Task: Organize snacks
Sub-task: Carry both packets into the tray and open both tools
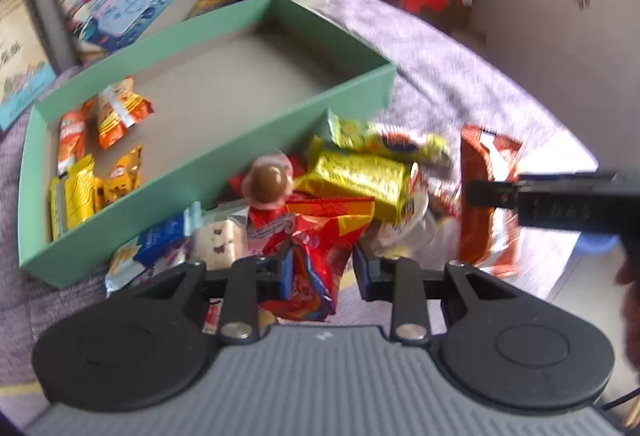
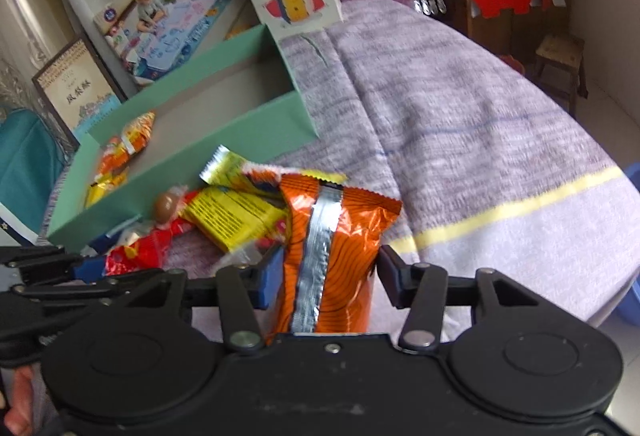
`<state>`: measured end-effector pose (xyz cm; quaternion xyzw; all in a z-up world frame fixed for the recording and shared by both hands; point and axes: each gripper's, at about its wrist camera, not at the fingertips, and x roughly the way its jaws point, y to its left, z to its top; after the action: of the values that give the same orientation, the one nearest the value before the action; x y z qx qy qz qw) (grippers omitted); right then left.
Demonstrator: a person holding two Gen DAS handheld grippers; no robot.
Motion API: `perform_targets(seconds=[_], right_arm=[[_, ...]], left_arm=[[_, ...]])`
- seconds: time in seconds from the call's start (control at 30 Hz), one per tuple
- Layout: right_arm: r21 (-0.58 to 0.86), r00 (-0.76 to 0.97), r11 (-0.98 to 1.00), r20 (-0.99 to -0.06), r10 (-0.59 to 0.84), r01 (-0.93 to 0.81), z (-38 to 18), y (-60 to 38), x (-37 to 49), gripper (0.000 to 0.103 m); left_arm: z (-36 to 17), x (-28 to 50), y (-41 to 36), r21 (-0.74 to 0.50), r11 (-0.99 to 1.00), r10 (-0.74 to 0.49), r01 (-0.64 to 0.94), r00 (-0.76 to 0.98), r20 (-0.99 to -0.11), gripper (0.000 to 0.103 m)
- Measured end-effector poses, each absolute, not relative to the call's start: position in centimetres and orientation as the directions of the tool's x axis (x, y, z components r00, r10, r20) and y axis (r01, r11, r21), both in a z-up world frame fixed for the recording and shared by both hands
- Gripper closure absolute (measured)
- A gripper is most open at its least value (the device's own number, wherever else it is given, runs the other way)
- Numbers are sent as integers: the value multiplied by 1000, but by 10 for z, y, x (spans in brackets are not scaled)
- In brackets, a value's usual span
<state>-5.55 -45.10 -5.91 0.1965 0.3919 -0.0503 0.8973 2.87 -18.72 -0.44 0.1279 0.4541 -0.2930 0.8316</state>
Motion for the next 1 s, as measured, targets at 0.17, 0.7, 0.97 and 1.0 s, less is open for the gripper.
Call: perform_targets(seconds=[0.17, 0.7, 0.97, 1.0], right_arm=[[354, 702, 911, -704, 109, 213, -43, -449, -49, 56], [393, 745, 913, -640, 188, 106, 15, -455, 24, 58], [284, 691, 959, -695, 199, 10, 30, -438, 147, 58], [268, 679, 963, -709, 191, 8, 27, -435, 162, 58]], left_arm=[[22, 34, -175, -117, 808, -425, 577, 434, -794, 74], [59, 102, -169, -137, 849, -441, 510, 543, -715, 74], [45, 184, -200, -109, 878, -389, 466, 562, -730, 74], [40, 192, -205, -108, 881, -382, 461, 558, -737, 74]])
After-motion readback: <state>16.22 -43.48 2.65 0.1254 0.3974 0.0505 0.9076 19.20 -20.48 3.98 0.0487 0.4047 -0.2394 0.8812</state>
